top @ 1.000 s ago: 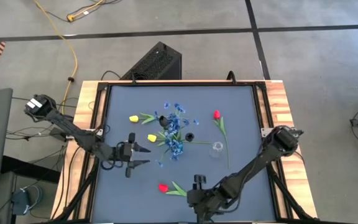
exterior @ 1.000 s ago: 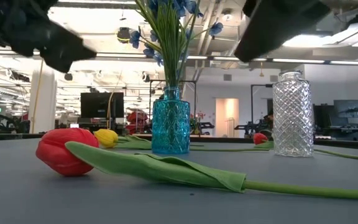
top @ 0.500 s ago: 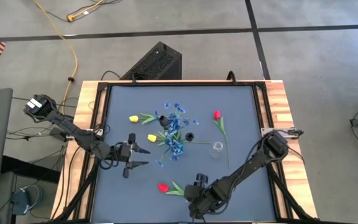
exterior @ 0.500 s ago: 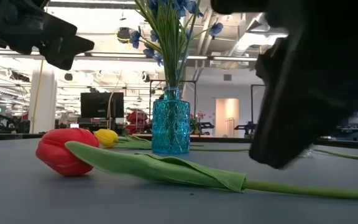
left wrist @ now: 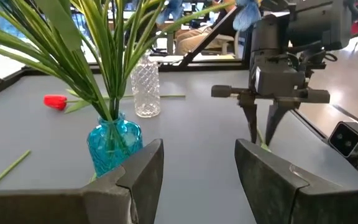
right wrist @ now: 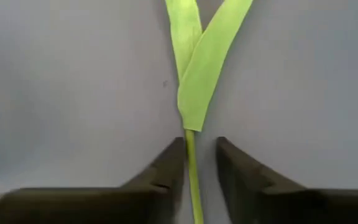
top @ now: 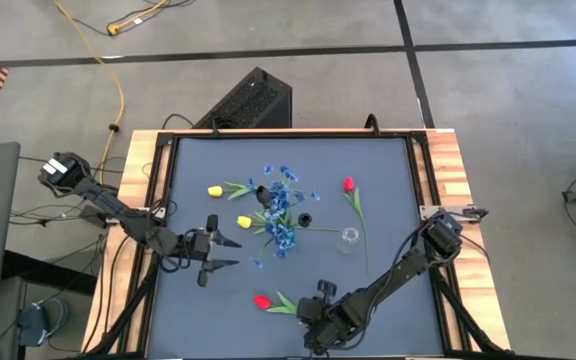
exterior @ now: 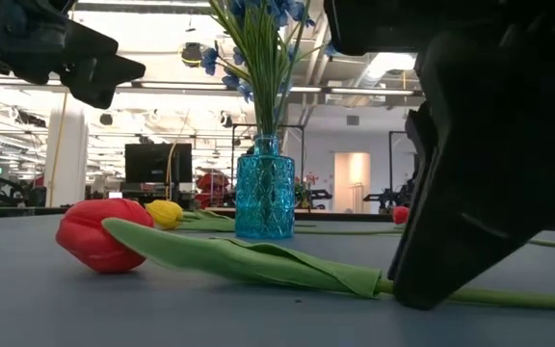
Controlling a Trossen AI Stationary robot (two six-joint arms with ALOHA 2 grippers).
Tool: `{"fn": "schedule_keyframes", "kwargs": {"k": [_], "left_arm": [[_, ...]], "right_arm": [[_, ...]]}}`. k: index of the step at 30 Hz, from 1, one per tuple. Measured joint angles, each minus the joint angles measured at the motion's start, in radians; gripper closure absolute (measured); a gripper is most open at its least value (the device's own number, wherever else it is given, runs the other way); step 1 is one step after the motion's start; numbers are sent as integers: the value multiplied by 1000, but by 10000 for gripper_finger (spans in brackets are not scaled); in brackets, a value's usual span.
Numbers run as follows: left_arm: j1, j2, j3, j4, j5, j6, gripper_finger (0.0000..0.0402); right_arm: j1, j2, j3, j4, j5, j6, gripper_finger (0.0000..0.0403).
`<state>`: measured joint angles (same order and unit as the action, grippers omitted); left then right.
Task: Sort flowers into vase by color
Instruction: Put the bottom red flower into the transparent vase
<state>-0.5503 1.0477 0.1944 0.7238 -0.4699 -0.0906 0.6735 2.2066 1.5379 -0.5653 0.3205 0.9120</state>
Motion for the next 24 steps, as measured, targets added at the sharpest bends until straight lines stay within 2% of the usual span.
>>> {"fn": "schedule_keyframes", "kwargs": {"k": [4,11,14,17,19,21,24], "left_arm": [[0,0,0,-2,2,9,214],[0,0,0,-10,2,13,214],[0,0,0,-16,1,-1,214],[0,0,0,-20,2,-2,214],[0,0,0,-33,2,-11,214],[0,0,0,-50,8,-31,214],[0,0,0,-74,21,-53,214]], "right_arm": [[5,12,0,1,1,2,382],[21,-28,-7,-12,66,-36,386],[28,-89,-14,-56,74,-130,386],[66,-189,-40,-24,209,-199,386],[100,-272,-98,-20,339,-163,386],[124,-350,-186,2,412,-103,386],[139,-468,-327,186,498,-93,386]]}}
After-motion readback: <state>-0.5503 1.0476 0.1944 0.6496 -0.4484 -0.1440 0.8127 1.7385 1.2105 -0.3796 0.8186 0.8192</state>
